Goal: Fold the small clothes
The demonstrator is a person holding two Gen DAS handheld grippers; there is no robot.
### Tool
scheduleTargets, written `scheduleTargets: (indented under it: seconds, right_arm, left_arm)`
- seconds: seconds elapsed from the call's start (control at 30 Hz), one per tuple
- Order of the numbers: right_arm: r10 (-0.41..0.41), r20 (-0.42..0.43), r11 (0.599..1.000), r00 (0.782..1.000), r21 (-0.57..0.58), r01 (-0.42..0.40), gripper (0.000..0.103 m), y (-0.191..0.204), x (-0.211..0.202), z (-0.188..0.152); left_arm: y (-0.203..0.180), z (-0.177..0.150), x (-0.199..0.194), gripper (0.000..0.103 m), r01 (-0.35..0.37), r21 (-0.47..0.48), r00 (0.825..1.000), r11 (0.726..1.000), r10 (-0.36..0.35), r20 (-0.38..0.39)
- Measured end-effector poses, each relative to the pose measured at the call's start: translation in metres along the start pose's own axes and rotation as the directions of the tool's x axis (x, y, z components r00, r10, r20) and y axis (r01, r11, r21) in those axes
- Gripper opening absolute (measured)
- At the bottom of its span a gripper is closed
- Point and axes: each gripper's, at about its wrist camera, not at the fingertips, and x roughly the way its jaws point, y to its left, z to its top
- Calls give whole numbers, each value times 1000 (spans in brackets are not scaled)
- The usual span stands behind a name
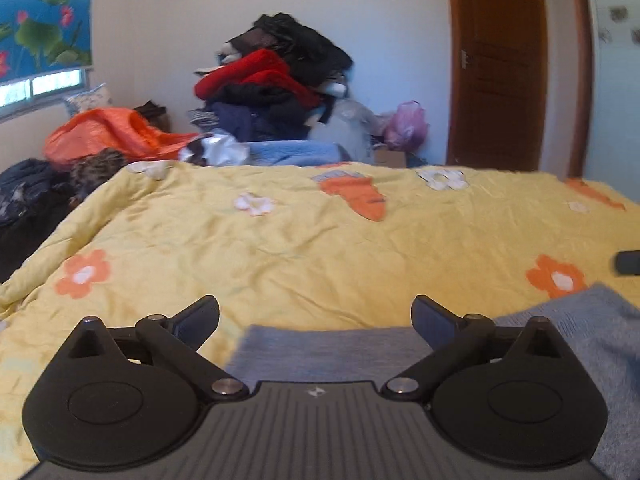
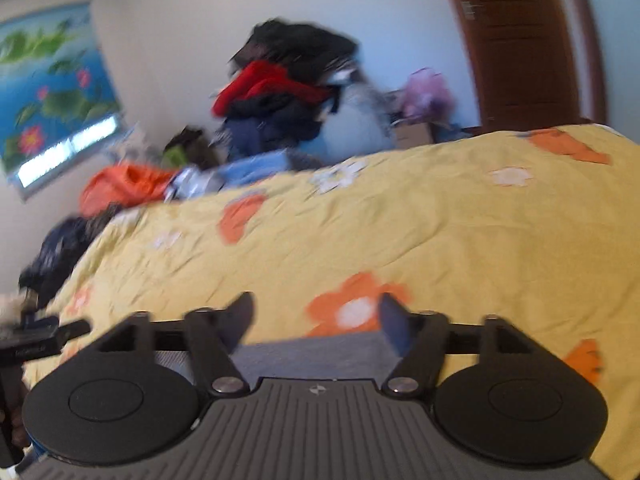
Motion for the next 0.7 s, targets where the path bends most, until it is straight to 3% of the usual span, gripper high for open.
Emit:
scheduleTargets:
  seconds: [0.07,0.13,0.2,0.23,0.3,0.43,0.53,0.6,0.7]
  right_arm:
    - [-5,-48,995,999,-97,1,75,26,26,-16]
    - [-69,-100,986,993,-157,52,74,34,49,-30]
    - [-153,-140,973,978,-194,125,74,25,65,-46]
    - [-165,-104,966,981,-219,140,74,18,62,-54]
    - [-163,-110,971,980,-196,139,76,7,57,-51]
    - [-188,-143,971,972,-178,161,91,1,62,-44]
    - [-245,-176,955,953,-216,205,87,19,64,-39]
    - [-213,-149,967,966,-170,187,88,35,53,-31]
    - [-69,-147,989,987,-142,48,93,68,49,-24]
  left_arm:
    - [-17,-11,21,102,-30,49,997,998,34,-74]
    - [-16,-29,44,103,-48,60,983,997,58,-175]
    - [8,-34,50,103,2,-62,978,998,-15,-208]
    - [17,-35,54,103,2,-97,974,995,-24,-227]
    - [21,-36,54,103,22,-71,975,997,-37,-217]
    - [21,-37,52,103,20,-72,976,997,-35,-214]
    - [20,-36,52,103,19,-76,977,997,-34,-211]
    - [20,-36,52,103,18,-75,977,997,-34,-211]
    - [20,-36,52,103,20,-76,977,997,-36,-212]
